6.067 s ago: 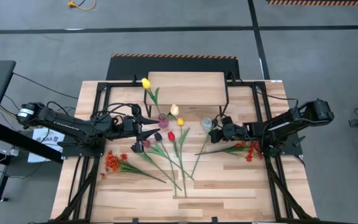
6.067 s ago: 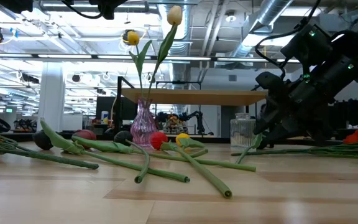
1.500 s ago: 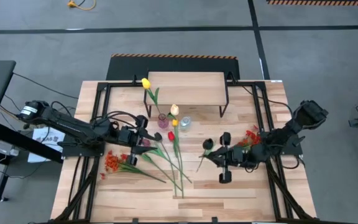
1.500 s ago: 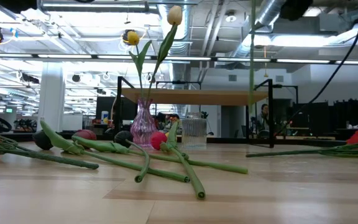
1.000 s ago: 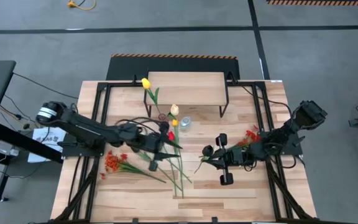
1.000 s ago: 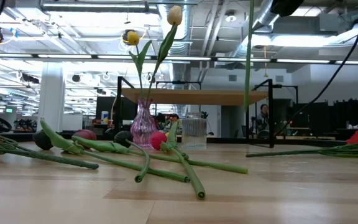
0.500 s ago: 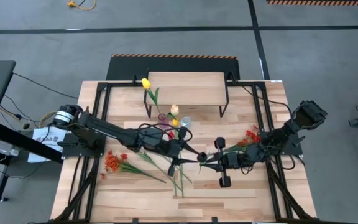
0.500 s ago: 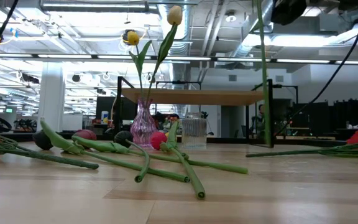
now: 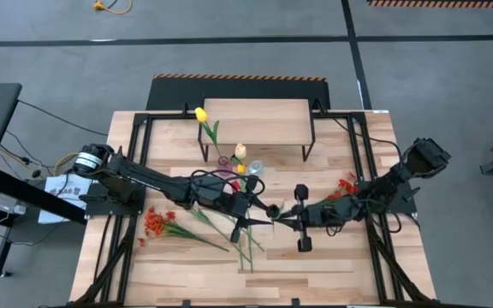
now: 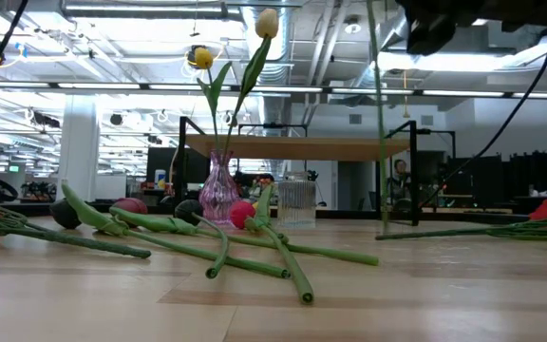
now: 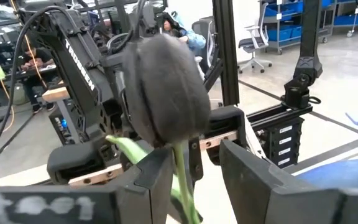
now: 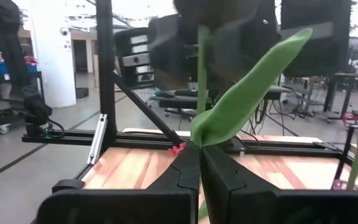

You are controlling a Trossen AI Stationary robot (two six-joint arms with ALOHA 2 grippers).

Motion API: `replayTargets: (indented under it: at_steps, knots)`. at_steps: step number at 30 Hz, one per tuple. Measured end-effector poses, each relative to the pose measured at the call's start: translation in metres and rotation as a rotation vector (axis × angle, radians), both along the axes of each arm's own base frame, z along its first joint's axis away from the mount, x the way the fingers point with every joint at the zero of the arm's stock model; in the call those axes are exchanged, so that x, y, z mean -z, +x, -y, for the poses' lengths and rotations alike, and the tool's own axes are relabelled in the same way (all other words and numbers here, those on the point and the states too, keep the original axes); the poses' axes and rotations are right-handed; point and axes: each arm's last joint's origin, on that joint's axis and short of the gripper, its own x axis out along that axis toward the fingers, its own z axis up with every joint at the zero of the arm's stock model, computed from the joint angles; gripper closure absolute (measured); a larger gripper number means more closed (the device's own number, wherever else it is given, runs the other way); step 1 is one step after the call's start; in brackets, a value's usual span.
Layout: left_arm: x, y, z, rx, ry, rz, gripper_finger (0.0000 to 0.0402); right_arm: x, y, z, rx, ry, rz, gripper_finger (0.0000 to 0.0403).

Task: Pick and place flowers into a vace then onto a shelf
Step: Put the top black tulip into the purple vase

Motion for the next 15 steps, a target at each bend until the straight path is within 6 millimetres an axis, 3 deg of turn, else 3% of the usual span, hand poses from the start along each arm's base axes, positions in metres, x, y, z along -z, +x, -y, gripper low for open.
replayTargets:
  at_steps: [7, 13, 15]
  knots:
    - [-0.0001, 0.0001, -0.0002, -0.007, 0.006, 0.003, 0.0296, 0.0015, 0.0010, 0.0016, 0.000, 0.014, -0.015, 0.0401]
    - [0.0006, 0.0000, -0.0002, -0.006, 0.035, 0.004, 0.0384, 0.0016, 0.0009, 0.0012, -0.002, 0.013, -0.016, 0.0384]
    - [0.0009, 0.0000, -0.0002, -0.006, 0.036, 0.001, 0.0392, 0.0016, 0.0008, 0.0011, -0.002, 0.013, -0.016, 0.0378]
